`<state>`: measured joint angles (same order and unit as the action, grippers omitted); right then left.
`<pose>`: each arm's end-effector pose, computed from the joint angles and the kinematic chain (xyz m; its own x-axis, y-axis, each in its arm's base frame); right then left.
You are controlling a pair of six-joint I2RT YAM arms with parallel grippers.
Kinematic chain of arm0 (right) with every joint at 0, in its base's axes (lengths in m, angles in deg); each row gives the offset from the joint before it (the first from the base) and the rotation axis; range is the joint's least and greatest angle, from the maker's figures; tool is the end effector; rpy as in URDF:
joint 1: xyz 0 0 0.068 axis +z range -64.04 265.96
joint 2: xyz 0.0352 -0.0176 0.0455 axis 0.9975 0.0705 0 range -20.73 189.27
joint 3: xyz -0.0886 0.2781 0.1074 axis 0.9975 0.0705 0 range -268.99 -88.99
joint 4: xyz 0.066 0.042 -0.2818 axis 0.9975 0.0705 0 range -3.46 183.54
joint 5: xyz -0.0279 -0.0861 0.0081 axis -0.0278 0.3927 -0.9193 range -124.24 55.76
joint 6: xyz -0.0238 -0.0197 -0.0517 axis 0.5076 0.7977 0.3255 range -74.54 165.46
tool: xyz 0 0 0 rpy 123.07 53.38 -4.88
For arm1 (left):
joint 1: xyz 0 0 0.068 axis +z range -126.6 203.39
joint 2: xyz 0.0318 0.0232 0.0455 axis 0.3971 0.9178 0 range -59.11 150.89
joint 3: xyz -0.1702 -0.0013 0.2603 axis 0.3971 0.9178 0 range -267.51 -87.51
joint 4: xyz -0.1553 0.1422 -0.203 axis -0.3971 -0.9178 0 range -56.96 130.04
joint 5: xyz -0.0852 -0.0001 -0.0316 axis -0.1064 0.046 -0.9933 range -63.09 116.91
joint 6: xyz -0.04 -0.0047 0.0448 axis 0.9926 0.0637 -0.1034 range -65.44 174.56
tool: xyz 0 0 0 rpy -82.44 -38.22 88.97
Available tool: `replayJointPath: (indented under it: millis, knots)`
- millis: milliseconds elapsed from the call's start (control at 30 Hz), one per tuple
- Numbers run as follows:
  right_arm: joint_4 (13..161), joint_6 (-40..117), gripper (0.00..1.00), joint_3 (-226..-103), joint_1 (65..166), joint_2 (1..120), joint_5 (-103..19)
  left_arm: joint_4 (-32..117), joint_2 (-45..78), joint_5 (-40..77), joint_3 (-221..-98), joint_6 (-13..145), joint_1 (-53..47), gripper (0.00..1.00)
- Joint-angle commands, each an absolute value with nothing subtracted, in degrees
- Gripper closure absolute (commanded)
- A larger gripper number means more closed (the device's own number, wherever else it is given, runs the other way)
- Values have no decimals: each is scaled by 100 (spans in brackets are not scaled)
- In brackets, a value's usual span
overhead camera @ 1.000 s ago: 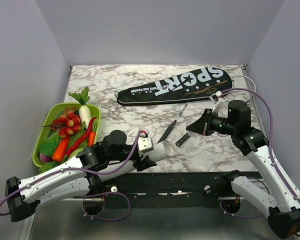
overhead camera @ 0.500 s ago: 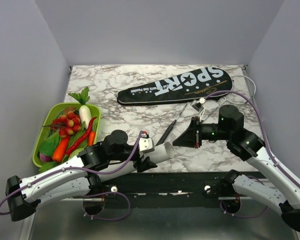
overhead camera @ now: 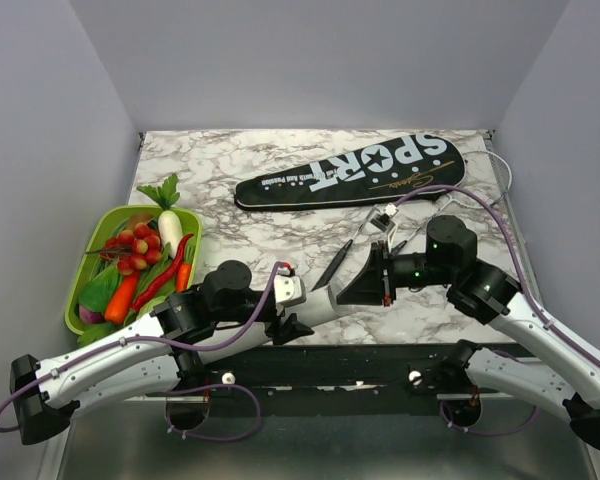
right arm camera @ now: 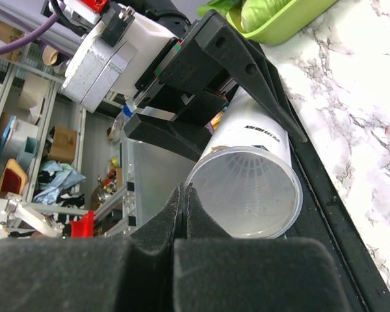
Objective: Pack up the badminton gear
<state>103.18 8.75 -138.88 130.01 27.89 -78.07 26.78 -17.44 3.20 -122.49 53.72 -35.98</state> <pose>0.1211 0.1601 0.3792 -0.7395 -0.1155 -0.6632 -0.6729 0.1536 0.7236 0.0785 -0.1677 0.3032 -0.1594 0.2957 -0.9419 0.9829 0.1369 -0.1234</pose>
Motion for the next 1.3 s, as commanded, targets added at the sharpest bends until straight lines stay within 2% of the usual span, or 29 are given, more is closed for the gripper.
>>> replayJointPath:
  millis: [0, 933, 1100, 1267]
  knots:
    - [10157, 776, 99, -13812, 13201, 2743, -7660, 2791, -1833, 256, -12275, 5649, -3619, 100]
    - [9718, 556, 99, -13566, 13526, 2849, -7519, 2782, -2009, 291, -12249, 5632, -3619, 100]
    - [9647, 538, 92, -13522, 13535, 2893, -7546, 2782, -2026, 300, -12258, 5632, -3619, 100]
    - [9480, 477, 75, -13408, 13553, 2893, -7563, 2782, -2035, 318, -12249, 5623, -3619, 100]
